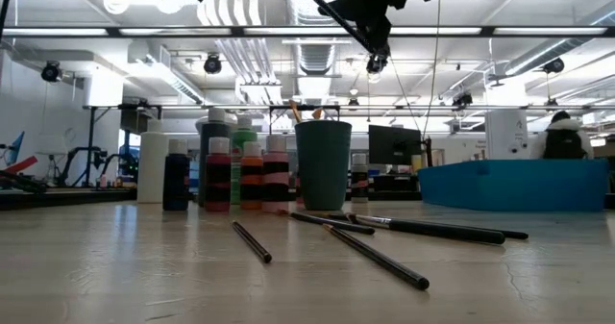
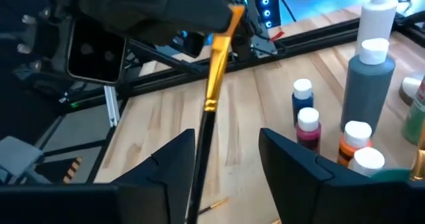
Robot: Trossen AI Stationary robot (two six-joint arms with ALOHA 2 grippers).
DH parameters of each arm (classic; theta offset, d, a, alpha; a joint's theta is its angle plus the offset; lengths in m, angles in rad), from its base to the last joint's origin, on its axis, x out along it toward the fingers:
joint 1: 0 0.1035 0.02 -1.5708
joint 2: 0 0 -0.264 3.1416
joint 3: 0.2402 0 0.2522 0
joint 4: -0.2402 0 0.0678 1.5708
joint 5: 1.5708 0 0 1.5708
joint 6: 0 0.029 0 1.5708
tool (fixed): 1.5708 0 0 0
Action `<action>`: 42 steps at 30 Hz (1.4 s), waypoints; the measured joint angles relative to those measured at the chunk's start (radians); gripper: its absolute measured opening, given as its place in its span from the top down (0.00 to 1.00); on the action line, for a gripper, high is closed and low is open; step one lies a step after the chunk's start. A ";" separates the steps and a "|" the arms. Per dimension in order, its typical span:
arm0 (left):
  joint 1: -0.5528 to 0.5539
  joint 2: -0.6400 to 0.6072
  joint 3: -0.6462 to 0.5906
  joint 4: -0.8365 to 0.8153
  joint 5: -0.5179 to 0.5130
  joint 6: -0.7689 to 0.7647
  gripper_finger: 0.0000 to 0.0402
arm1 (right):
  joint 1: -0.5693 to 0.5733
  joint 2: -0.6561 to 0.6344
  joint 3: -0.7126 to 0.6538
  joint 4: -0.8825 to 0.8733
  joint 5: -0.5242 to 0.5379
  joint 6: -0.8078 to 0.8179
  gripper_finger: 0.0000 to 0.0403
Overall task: Pick & Place Paint Supplies
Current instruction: Put the gold paint brush into the green cup
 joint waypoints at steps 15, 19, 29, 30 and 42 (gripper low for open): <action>0.002 0.001 0.000 0.072 0.057 0.100 1.00 | 0.001 0.004 0.000 0.059 -0.053 0.057 0.57; 0.008 0.001 0.000 0.115 0.069 0.159 1.00 | 0.001 0.004 0.000 0.063 -0.054 0.077 0.56; 0.036 0.003 0.000 0.154 0.100 0.237 1.00 | 0.001 0.004 0.000 0.067 -0.052 0.079 0.67; 0.037 0.003 0.000 0.156 0.104 0.239 1.00 | 0.001 0.004 0.000 0.067 -0.052 0.077 0.69; 0.043 0.003 0.000 0.171 0.116 0.258 1.00 | -0.003 0.004 0.000 0.070 -0.024 0.034 0.96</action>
